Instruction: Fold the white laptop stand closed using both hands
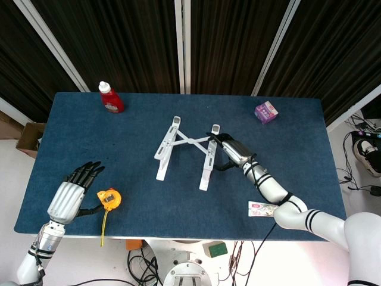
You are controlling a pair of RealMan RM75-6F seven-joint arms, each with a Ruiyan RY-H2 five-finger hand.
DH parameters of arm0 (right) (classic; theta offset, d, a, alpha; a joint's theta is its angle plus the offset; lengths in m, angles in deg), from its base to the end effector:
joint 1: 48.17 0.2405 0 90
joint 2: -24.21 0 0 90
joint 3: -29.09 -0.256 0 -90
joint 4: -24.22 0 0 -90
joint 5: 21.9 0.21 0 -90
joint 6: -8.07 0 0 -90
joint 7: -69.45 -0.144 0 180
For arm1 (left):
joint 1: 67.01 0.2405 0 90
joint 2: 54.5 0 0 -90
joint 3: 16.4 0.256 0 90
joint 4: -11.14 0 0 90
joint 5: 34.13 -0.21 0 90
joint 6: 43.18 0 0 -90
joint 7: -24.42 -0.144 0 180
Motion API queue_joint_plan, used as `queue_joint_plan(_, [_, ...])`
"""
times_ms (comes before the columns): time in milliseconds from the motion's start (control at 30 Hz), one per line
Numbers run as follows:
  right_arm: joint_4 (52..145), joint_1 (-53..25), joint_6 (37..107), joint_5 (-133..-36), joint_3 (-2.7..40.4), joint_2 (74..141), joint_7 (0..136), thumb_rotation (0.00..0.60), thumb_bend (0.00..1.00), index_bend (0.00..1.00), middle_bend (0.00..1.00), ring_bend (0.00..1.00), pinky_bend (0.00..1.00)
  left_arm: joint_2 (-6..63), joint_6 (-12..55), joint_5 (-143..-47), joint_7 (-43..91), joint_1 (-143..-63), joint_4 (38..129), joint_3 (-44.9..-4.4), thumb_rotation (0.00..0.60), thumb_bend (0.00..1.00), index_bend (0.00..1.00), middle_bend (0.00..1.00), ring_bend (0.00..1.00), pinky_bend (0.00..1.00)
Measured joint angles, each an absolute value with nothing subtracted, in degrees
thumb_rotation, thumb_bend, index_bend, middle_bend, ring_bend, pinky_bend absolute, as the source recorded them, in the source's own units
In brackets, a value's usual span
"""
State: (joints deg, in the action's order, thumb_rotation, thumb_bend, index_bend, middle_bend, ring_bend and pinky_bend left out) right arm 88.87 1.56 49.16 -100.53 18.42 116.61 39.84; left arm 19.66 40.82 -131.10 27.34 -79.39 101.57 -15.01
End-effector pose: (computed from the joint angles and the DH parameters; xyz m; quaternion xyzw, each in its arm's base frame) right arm -0.1482 -0.3962 -0.0343 0.6862 -0.5346 0.4203 0.2581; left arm -0.2542 0.1957 0.0855 -0.6568 -0.3827 -0.4780 0.4400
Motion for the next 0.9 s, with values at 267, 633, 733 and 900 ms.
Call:
queue_joint_plan(267, [88.7, 2.7, 46.0, -99.2, 17.9, 116.2, 39.5, 0.6, 0.19, 0.03, 0.13, 0.01, 0.0, 19.6, 40.9, -130.8, 27.8, -79.2, 101.1, -14.9, 0.6, 0.0, 0.11, 0.07, 0.05, 0.16])
queue_joint_plan(633, [81.2, 7.5, 38.5, -95.2, 15.8, 120.7, 39.5, 0.6, 0.21, 0.02, 0.14, 0.0, 0.0, 19.7, 40.4, -130.4, 27.5, -79.5, 101.0, -15.0, 0.6, 0.0, 0.11, 0.07, 0.04, 0.16])
queue_joint_plan(733, [81.2, 8.8, 36.9, -95.8, 15.8, 121.4, 39.2, 0.6, 0.21, 0.02, 0.16, 0.0, 0.0, 19.5, 40.3, -129.8, 27.4, -79.4, 101.3, -15.0, 0.6, 0.0, 0.11, 0.07, 0.04, 0.16])
queue_joint_plan(900, [84.3, 9.0, 36.1, -98.3, 16.6, 120.3, 37.0, 0.6, 0.21, 0.02, 0.19, 0.02, 0.0, 19.4, 40.1, -129.8, 27.4, -79.4, 101.5, -15.0, 0.6, 0.0, 0.11, 0.07, 0.04, 0.16])
